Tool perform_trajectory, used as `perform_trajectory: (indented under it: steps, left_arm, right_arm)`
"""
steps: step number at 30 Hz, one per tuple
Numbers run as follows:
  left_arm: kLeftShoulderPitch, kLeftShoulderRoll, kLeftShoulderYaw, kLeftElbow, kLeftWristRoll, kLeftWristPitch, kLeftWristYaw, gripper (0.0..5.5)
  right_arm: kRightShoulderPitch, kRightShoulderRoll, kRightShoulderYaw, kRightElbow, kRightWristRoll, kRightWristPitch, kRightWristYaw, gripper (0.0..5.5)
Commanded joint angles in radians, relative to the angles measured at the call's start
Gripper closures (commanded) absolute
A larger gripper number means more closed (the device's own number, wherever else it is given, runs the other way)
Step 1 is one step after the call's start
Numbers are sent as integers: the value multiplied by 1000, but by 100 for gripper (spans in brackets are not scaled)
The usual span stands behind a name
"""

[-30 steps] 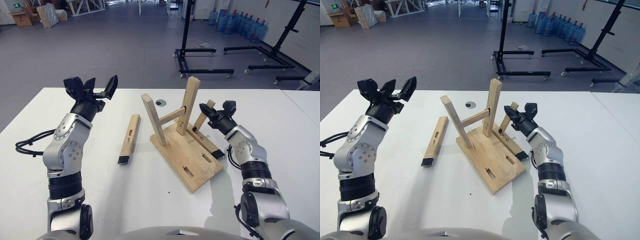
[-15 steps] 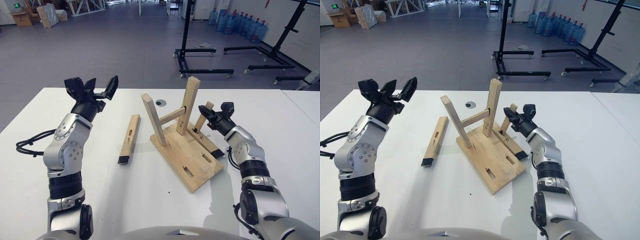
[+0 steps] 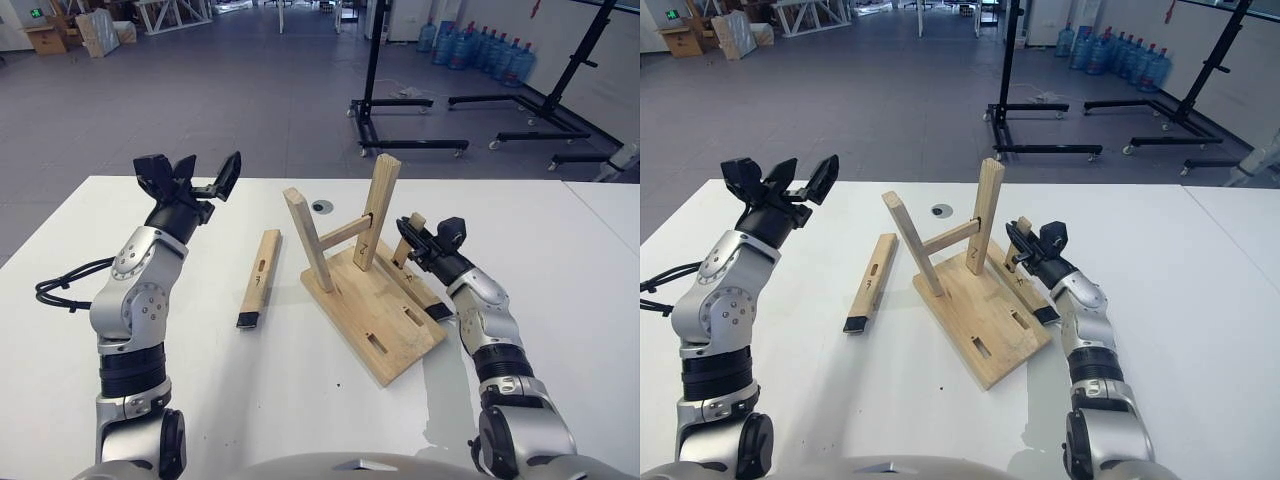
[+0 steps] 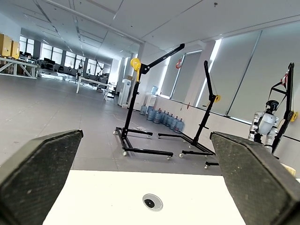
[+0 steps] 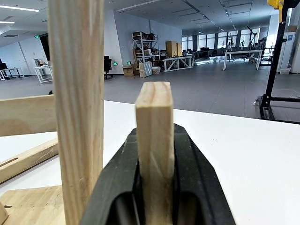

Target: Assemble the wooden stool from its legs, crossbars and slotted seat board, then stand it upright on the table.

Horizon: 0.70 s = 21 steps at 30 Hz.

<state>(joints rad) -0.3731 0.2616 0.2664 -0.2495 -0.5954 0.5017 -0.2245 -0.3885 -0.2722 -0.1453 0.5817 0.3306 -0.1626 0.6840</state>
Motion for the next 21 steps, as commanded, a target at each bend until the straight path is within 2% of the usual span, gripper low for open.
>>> perform_trajectory:
  steps: [1,7,14,15,21]
  left_arm:
    - [4,0,-10,5,15,-7,0,53]
    - [11,-7,-10,3,19,-13,-2,53]
    - [16,-5,-9,3,18,-12,-8,53]
    - [17,-5,-10,3,18,-11,-9,53]
    - [19,-5,-13,0,17,-7,-10,53]
  right_arm:
    - [68,-1,40,70,-62,11,2,511]
    - [46,-12,32,54,-37,26,2,511]
    - [7,-17,9,-74,15,126,-13,511]
    - [2,-17,6,-87,17,136,-21,475]
    - [-26,-32,-10,-144,11,154,-63,376]
